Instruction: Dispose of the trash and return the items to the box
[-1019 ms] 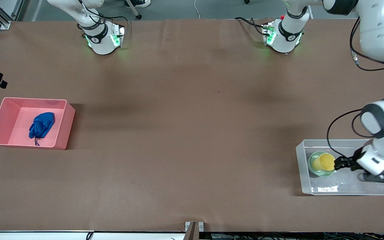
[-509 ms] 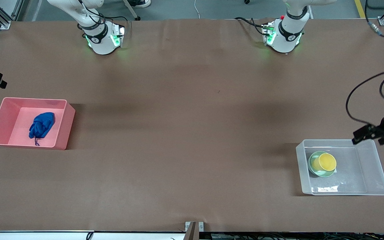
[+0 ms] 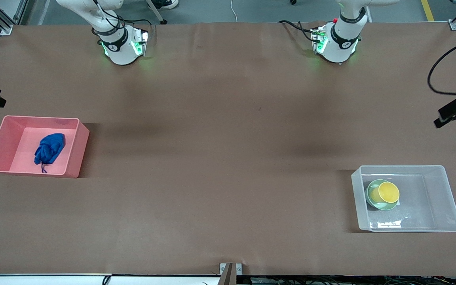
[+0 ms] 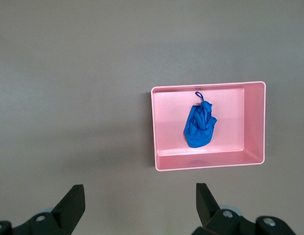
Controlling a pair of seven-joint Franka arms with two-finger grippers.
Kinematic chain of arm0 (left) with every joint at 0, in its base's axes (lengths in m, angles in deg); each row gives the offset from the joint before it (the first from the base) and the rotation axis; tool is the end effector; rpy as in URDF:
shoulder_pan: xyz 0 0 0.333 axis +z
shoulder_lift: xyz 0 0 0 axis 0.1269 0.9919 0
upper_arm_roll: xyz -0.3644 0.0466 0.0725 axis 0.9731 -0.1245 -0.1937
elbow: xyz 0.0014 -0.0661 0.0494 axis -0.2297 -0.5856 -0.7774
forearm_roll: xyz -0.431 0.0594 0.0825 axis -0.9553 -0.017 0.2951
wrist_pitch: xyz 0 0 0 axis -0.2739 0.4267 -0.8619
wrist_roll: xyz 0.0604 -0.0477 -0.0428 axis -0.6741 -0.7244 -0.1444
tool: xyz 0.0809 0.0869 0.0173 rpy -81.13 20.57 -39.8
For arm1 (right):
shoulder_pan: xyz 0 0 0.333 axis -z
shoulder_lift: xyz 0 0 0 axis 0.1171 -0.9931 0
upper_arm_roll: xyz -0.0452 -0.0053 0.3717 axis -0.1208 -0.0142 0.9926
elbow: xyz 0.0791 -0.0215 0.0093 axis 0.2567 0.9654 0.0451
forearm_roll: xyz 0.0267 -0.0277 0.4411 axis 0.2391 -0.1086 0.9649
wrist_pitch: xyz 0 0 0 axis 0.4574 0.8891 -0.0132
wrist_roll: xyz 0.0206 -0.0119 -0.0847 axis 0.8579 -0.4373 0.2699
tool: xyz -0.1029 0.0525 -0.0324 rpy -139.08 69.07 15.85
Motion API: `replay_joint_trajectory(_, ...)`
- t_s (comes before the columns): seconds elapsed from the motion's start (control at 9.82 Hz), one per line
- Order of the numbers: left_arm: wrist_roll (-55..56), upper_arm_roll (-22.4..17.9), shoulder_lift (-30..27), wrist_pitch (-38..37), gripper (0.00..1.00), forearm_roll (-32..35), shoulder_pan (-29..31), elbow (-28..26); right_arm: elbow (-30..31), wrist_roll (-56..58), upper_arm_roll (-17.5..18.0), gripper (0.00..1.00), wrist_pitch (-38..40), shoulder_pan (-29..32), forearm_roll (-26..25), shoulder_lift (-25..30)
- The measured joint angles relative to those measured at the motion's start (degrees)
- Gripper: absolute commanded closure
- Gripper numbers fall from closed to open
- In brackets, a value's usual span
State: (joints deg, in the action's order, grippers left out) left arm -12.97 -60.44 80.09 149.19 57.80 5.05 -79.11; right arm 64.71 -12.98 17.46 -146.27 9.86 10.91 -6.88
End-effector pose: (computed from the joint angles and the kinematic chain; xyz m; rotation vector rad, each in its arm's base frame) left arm 0.6252 0.0559 0.6762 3.0914 0.0445 0.1864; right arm 0.5948 -0.0818 0.7012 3.1040 -0.1540 0.0238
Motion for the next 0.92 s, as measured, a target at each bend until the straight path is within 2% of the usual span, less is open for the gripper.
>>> replay_joint_trajectory(0.1, 0.06, 0.09, 0.29, -2.84, 0.00, 0.63, 0.00, 2.62, 0.00, 0.00, 0.04, 0.00, -0.31, -0.03, 0.00, 0.00)
replay_joint_trajectory(0.31, 0.18, 0.13, 0.45, -7.25, 0.00, 0.74, 0.00, 3.99, 0.00, 0.02, 0.06, 0.00, -0.35, -0.03, 0.00, 0.00)
replay_joint_trajectory(0.51, 0.19, 0.98, 0.46, -8.25, 0.00, 1.82, 0.10, 3.82, 0.00, 0.03, 0.09, 0.00, -0.36, -0.09, 0.00, 0.00)
replay_joint_trajectory(0.71, 0.98, 4.19, 0.47, -8.43, 0.00, 4.32, 0.05, 3.71, 0.00, 0.04, 0.11, 0.00, -0.36, -0.13, 0.00, 0.00)
replay_joint_trajectory(0.92, 2.07, 4.61, 0.46, -8.44, 0.00, 3.59, 0.06, 3.71, 0.00, 0.04, 0.11, 0.00, -0.36, -0.13, 0.00, 0.00)
